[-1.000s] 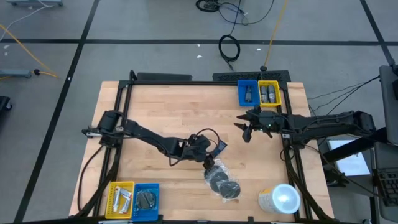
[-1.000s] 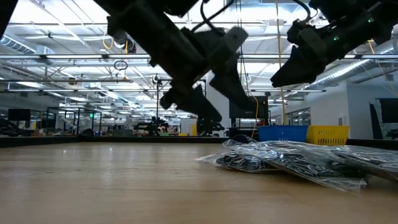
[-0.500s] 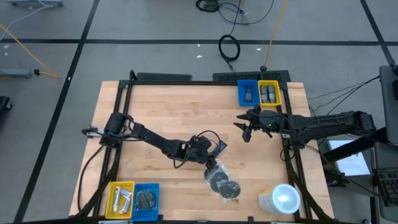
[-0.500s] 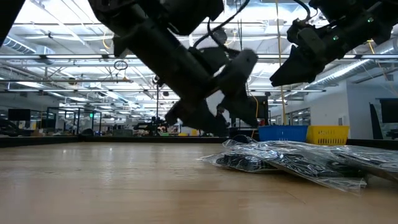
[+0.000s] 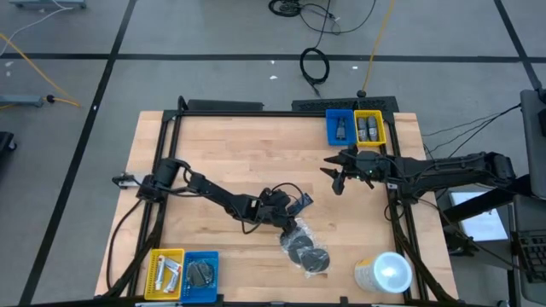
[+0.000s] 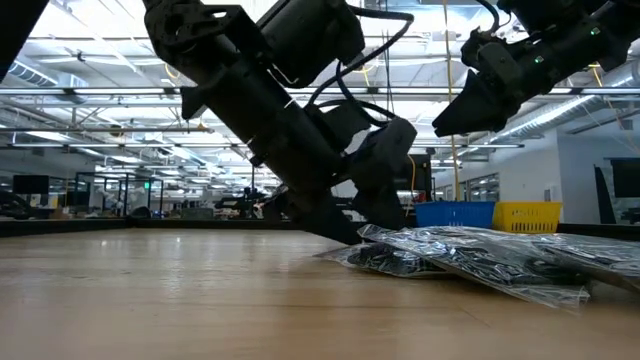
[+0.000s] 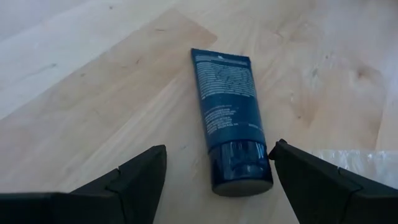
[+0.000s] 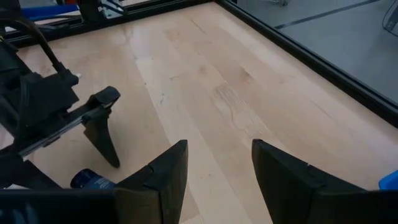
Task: Pick & Place Travel size toiletries
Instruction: Put the blue shave cream into the top blue bin
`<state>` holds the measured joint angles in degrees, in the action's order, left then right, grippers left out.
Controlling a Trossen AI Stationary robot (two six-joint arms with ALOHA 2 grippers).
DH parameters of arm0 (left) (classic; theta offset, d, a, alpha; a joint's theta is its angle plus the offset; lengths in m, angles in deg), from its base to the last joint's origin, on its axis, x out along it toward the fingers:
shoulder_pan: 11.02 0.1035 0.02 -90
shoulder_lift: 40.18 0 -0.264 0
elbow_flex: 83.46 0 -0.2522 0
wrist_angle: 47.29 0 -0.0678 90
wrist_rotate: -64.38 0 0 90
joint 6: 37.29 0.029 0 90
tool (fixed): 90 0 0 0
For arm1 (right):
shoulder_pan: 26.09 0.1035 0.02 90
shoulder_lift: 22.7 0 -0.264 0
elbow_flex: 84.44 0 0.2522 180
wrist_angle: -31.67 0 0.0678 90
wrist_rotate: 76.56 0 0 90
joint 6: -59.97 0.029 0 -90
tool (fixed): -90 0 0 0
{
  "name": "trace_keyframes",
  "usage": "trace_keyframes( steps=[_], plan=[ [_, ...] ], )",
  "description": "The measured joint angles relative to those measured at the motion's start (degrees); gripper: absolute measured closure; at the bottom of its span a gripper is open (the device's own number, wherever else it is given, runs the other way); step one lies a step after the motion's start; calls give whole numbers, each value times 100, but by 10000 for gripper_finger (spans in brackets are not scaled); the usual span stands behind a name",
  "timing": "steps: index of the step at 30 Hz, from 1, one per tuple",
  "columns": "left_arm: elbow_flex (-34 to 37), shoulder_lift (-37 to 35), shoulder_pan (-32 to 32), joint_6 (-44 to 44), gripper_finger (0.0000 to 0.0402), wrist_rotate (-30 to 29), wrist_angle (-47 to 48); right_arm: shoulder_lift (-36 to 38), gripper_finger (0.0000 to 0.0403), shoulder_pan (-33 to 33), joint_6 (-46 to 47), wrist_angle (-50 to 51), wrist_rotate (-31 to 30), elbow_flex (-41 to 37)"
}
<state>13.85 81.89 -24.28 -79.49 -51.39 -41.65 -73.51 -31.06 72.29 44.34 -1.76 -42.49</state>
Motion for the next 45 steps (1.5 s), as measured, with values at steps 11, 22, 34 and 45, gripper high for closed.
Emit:
trace_keyframes(
  steps=[11, 22, 34, 45],
  plan=[
    [0, 36, 10, 611, 169, 118, -64, 0, 232, 0, -20, 2, 0, 0],
    [2, 35, 9, 980, 293, 450, -168, 0, 232, 0, -105, 3, 4, 0],
    [13, -616, -42, 1531, 293, -41, 453, 0, 232, 0, -129, 40, 42, 0],
    [9, -1521, -341, 2695, 293, -1437, 1140, 2, 232, 208, 206, -194, 435, 0]
  ],
)
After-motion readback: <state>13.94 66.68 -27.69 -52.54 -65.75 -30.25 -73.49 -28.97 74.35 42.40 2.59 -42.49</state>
